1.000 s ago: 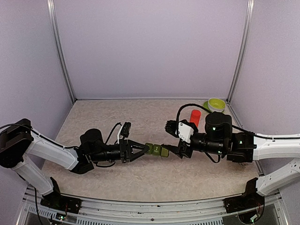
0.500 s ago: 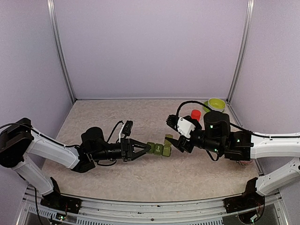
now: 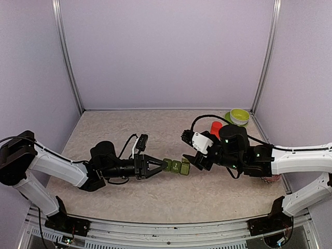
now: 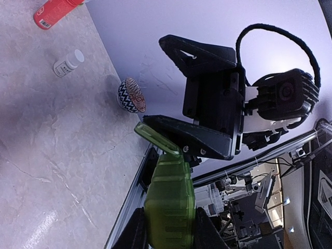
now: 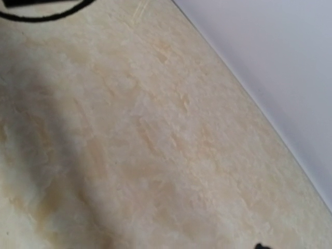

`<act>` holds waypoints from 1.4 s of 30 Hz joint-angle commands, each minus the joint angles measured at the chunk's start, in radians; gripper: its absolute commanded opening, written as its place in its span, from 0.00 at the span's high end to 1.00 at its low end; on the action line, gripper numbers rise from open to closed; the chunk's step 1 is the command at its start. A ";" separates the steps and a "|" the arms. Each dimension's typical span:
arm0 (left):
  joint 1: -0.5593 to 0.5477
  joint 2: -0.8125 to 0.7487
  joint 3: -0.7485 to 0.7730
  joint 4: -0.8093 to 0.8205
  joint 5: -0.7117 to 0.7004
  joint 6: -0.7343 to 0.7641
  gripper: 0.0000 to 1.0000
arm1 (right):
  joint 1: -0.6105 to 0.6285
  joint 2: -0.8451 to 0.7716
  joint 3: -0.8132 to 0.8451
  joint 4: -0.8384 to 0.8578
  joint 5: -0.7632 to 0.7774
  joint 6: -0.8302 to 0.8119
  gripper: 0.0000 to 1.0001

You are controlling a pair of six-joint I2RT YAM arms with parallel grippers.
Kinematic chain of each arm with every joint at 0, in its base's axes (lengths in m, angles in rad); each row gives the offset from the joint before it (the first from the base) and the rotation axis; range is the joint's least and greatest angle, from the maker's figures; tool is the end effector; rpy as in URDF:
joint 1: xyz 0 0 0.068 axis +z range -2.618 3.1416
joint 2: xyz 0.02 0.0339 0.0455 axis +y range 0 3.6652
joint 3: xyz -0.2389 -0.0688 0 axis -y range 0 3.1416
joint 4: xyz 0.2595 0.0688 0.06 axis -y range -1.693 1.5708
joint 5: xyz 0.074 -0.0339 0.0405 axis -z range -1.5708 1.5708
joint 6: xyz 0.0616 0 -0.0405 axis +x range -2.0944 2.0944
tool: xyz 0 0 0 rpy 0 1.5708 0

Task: Sort the pills into containers
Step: Open the lid of the pill container from the compartment of the pill container, then place the pill container at the center of the board.

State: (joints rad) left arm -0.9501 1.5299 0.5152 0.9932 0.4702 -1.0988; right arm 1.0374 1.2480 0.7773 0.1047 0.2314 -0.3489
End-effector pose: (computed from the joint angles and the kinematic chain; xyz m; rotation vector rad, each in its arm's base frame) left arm 0.1675 -0.2823 0.1607 0.3080 1.9595 -1.8553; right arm 0.1788 0.2751 0.2279 -1.1132 1.5813 0.2365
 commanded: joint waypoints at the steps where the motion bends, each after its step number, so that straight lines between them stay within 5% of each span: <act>1: -0.008 -0.007 0.013 0.009 0.017 0.024 0.86 | -0.014 0.018 0.034 -0.041 0.001 0.017 0.27; 15: -0.008 -0.030 -0.012 -0.006 -0.021 0.033 0.86 | -0.021 0.026 0.055 -0.080 -0.005 0.034 0.26; 32: 0.035 0.029 0.019 -0.055 -0.048 0.059 0.85 | -0.076 -0.078 0.084 -0.138 0.074 0.182 0.01; 42: 0.071 0.094 0.066 -0.081 -0.045 0.085 0.85 | -0.081 -0.116 0.138 -0.220 0.138 0.299 0.00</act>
State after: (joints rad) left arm -0.8955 1.6001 0.5430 0.9226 0.4286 -1.0451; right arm 0.9688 1.1561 0.8570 -0.0505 0.3130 -0.1085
